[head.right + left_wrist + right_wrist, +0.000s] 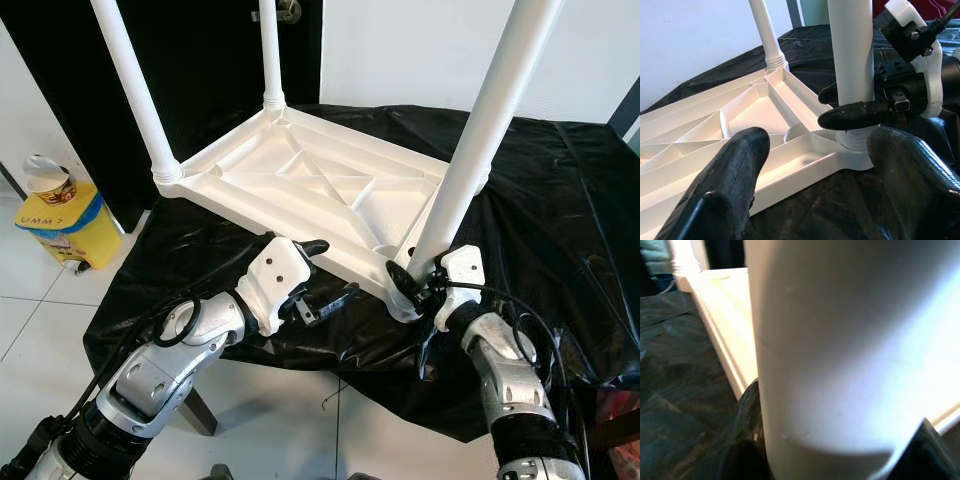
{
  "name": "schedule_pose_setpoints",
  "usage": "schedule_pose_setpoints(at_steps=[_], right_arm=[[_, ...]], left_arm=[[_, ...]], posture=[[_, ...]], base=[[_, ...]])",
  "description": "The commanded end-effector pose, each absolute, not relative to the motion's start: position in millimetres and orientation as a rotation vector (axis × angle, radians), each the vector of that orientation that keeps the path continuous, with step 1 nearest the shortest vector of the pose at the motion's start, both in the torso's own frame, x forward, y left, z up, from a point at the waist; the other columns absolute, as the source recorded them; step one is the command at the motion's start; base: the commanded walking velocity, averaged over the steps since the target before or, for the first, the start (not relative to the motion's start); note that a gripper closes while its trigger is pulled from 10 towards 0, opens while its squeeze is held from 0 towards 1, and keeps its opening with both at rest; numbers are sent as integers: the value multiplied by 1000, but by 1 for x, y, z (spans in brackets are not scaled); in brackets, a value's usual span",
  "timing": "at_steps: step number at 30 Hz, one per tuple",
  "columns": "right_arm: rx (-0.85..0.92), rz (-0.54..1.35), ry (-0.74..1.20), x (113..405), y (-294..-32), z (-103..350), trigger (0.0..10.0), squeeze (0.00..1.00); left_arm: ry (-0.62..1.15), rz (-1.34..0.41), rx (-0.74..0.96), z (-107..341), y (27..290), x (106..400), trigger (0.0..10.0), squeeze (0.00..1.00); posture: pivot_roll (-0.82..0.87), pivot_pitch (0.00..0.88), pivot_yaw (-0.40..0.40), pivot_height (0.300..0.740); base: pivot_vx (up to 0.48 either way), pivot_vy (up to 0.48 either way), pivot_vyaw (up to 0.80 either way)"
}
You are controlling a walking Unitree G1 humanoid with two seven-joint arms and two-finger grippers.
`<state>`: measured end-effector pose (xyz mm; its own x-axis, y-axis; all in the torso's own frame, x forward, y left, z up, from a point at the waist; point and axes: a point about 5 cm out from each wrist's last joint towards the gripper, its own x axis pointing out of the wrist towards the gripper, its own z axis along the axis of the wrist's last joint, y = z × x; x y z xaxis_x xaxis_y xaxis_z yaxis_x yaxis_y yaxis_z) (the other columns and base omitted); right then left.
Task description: Building children table
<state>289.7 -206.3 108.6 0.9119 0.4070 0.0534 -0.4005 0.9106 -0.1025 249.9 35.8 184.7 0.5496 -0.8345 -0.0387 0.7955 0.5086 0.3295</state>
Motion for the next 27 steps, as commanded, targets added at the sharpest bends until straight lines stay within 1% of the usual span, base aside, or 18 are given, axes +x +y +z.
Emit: schedule_pose_setpoints(at_steps=[1,4,6,8,11,12,19,22,27], right_arm=[[-97,390,-3,285,-206,95,10000,0],[-94,351,-5,284,-201,93,10000,0],[-80,289,-4,283,-197,92,10000,0],[-80,289,-4,283,-197,92,10000,0],[-54,237,-9,281,-194,92,10000,0],[-9,168,-19,277,-188,92,10000,0],[49,46,-20,270,-173,90,10000,0],[77,-40,-19,268,-167,92,10000,0],[86,-72,-15,267,-164,93,10000,0]], left_arm=[[-110,-1023,334,182,35,247,10000,0],[-110,-1021,333,182,35,247,10000,0],[-109,-1018,332,182,36,247,10000,0],[-109,-1018,332,182,36,247,10000,0],[-108,-1017,330,182,36,247,10000,0],[-106,-1017,328,181,36,246,10000,0],[-104,-1013,326,181,36,246,10000,0],[-102,-1010,327,181,37,245,10000,0],[-101,-1007,327,181,37,245,10000,0]], posture=[[26,28,-60,740],[27,27,-63,740],[25,30,-62,740],[25,30,-62,740],[27,31,-65,740],[28,33,-67,740],[36,35,-72,740],[41,35,-75,740],[45,38,-76,740]], base=[[0,0,0],[0,0,0],[0,0,0],[0,0,0],[0,0,0],[0,0,0],[0,0,0],[0,0,0],[0,0,0]])
